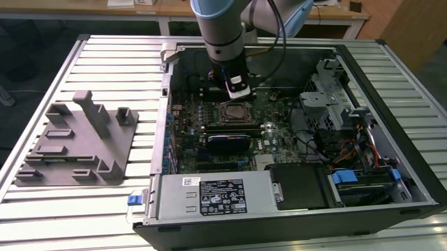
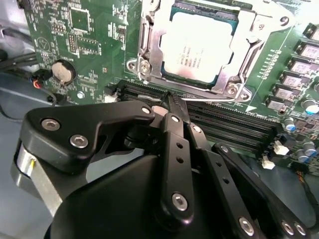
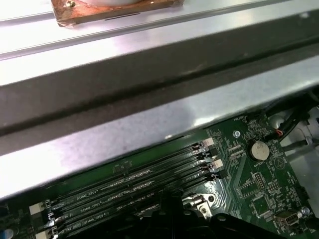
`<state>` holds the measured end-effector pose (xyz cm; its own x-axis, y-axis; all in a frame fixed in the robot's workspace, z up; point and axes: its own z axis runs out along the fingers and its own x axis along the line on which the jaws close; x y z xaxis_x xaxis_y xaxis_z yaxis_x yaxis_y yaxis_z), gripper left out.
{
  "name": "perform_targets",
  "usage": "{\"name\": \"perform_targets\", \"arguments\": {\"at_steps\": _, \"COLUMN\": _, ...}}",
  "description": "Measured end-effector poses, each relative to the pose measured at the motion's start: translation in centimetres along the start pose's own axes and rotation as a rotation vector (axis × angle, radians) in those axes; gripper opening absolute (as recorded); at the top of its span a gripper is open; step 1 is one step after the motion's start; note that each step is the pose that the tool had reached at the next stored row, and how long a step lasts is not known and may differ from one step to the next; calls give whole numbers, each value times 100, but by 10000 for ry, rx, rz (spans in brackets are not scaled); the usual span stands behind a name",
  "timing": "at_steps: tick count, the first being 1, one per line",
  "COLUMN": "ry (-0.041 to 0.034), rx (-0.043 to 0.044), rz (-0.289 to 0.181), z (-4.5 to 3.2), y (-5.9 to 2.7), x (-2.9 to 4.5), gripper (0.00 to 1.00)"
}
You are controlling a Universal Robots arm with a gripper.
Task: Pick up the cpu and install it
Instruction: 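Install the first cpu locking lever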
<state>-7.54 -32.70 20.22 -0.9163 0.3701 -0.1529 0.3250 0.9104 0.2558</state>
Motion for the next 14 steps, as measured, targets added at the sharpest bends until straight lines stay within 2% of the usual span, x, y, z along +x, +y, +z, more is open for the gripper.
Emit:
{"name": "perform_targets", "arguments": {"at_steps": 4, "ry": -87, "rx": 45, "rz": 212, "z": 26, "y": -7, "x": 4, "gripper": 11}}
{"name": "perform_targets", "arguments": {"at_steps": 14, "ry": -172, "rx": 96, "rz": 527, "z": 53, "y": 33, "x": 41, "gripper": 11}}
